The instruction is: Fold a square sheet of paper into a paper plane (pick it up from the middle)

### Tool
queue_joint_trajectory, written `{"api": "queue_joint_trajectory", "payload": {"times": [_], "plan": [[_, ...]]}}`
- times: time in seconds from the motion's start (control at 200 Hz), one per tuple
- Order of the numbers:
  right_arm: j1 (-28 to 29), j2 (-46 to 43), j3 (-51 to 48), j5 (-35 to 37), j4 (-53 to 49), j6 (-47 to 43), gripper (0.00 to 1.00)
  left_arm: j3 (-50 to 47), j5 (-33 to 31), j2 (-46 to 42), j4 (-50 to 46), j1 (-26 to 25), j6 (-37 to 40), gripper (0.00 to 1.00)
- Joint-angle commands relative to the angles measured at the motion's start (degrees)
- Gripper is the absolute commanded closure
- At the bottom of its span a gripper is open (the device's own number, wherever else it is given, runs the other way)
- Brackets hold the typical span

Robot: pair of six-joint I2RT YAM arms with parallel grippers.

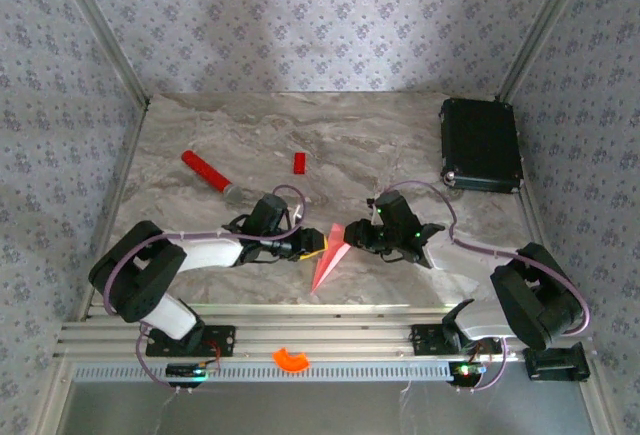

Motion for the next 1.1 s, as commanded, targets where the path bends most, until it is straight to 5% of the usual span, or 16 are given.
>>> {"api": "queue_joint_trajectory", "payload": {"times": [0.0,0.445,0.755,0.89,1.094], "plan": [[0.4,-1.9,-0.6,1.2,-1.5,0.9,0.65,3.0,1.7,1.7,-2.9,0.2,3.5,0.58],[0.2,-8.2,-1.2,3.0,-5.6,0.6,0.59,13.9,5.0,9.6,-16.4,0.2,17.8,0.61],[0.0,-9.9,-3.4,3.1,-5.5,2.0,0.58,18.7,9.3,13.2,-18.8,0.0,22.4,0.83],[0.0,-10.7,-3.6,3.0,-5.3,3.0,0.58,18.4,5.1,10.8,-21.2,-0.4,22.8,0.93],[1.5,-11.5,-1.9,4.2,-7.6,6.8,0.55,13.0,-12.8,-1.2,-25.5,-1.2,18.7,1.00]]}}
